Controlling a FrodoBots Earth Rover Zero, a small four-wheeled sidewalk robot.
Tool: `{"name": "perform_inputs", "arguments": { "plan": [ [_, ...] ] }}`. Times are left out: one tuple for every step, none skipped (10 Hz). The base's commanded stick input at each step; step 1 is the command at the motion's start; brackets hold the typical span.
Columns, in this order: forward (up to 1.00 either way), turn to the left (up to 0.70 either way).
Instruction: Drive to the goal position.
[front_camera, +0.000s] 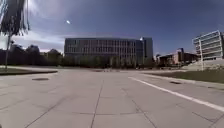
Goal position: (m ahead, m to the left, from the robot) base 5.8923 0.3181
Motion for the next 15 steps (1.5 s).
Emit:
{"name": "perform_inputs", "arguments": {
  "plan": [
    [0.50, 0.00],
    [0.50, 0.00],
    [0.50, 0.00],
    [0.50, 0.00],
    [0.50, 0.00],
    [0.50, 0.00],
    [0.50, 0.00],
    [0.50, 0.00],
    [0.50, 0.00],
    [0.50, 0.00],
    [0.50, 0.00],
    [0.50, 0.00],
    [0.50, 0.00],
    [0.50, 0.00],
    [0.50, 0.00]
  ]
}}
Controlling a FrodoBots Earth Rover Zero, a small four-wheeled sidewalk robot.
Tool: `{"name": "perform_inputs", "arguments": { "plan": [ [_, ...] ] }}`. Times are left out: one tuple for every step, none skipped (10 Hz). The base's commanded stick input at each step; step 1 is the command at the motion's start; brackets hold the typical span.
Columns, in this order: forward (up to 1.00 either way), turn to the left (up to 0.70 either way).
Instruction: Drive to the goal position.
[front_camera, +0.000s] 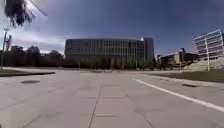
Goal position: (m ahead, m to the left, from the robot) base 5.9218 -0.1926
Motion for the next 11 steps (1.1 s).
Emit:
{"name": "perform_inputs", "arguments": {
  "plan": [
    [0.50, 0.00],
    [0.50, 0.00],
    [0.50, 0.00],
    [0.50, 0.00],
    [0.50, 0.00],
    [0.50, 0.00],
    [0.50, 0.00],
    [0.50, 0.00],
    [0.50, 0.00],
    [0.50, 0.00],
    [0.50, 0.00]
  ]
}}
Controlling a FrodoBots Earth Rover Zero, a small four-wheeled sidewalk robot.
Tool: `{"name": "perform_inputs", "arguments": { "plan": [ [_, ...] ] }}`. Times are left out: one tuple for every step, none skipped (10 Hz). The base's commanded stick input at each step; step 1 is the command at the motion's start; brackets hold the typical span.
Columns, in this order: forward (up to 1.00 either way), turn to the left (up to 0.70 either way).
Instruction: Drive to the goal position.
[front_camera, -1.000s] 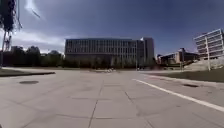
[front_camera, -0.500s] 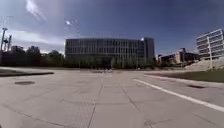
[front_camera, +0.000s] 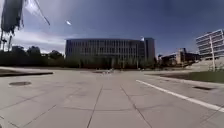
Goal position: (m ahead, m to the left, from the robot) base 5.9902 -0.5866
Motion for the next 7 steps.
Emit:
{"name": "perform_inputs", "arguments": {
  "plan": [
    [0.50, 0.00],
    [0.50, 0.00],
    [0.50, 0.00],
    [0.50, 0.00],
    [0.50, 0.00],
    [0.50, 0.00],
    [0.50, 0.00]
  ]
}}
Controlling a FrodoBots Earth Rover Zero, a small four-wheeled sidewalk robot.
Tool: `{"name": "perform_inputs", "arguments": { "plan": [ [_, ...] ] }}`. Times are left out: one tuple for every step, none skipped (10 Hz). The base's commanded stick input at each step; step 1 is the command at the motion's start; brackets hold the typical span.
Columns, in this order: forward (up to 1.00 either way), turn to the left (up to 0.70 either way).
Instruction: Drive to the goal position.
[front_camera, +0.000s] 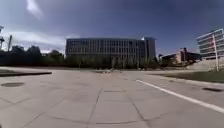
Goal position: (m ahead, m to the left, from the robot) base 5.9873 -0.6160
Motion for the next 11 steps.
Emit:
{"name": "perform_inputs", "arguments": {
  "plan": [
    [0.50, 0.00],
    [0.50, 0.00],
    [0.50, 0.00],
    [0.50, 0.00],
    [0.50, 0.00],
    [0.50, 0.00],
    [0.50, 0.00],
    [0.50, 0.00],
    [0.50, 0.00],
    [0.50, 0.00],
    [0.50, 0.00]
  ]
}}
